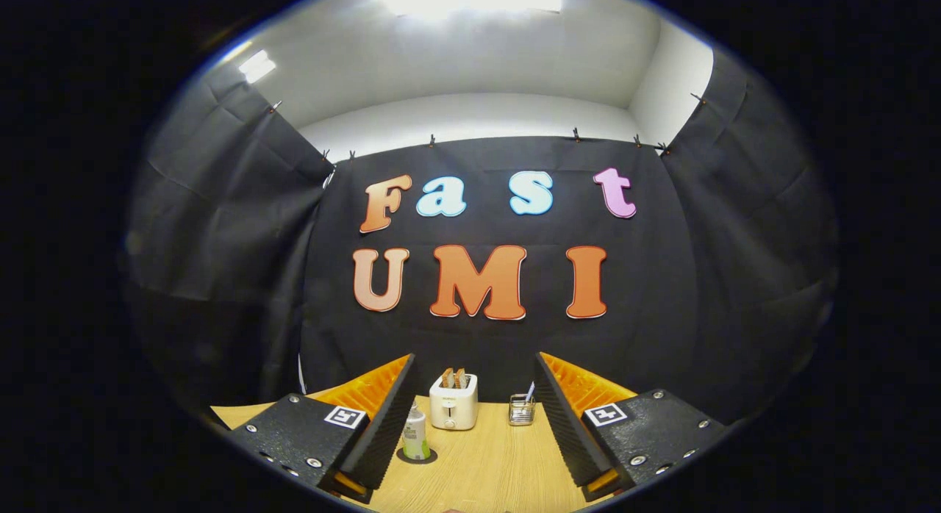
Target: Take the bottle from table, then pour the juice into the cup, finally place the bottle on the coaster
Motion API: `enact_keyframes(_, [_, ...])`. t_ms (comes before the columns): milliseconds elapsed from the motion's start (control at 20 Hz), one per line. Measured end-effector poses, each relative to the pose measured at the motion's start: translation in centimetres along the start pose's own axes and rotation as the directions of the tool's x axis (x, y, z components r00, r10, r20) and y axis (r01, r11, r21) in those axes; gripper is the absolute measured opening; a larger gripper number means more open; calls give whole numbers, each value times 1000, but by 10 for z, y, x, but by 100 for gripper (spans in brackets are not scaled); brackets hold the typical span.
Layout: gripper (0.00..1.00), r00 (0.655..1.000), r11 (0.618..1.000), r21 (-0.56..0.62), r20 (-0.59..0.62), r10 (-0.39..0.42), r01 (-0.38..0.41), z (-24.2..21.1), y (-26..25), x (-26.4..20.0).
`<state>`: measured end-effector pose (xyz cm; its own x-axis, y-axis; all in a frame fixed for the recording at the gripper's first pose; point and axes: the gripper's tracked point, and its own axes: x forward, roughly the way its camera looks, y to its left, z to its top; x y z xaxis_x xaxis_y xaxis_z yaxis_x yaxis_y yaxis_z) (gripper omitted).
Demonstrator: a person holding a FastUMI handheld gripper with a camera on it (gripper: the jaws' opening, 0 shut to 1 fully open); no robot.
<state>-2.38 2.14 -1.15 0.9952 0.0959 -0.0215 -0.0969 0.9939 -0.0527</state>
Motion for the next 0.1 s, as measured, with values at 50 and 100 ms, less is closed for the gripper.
enact_keyframes(50, [93,1000,1000,-1,2,5,-5,2,2,1])
enact_keyframes(100, [93,1000,1000,-5,9,9,-9,5,2,2])
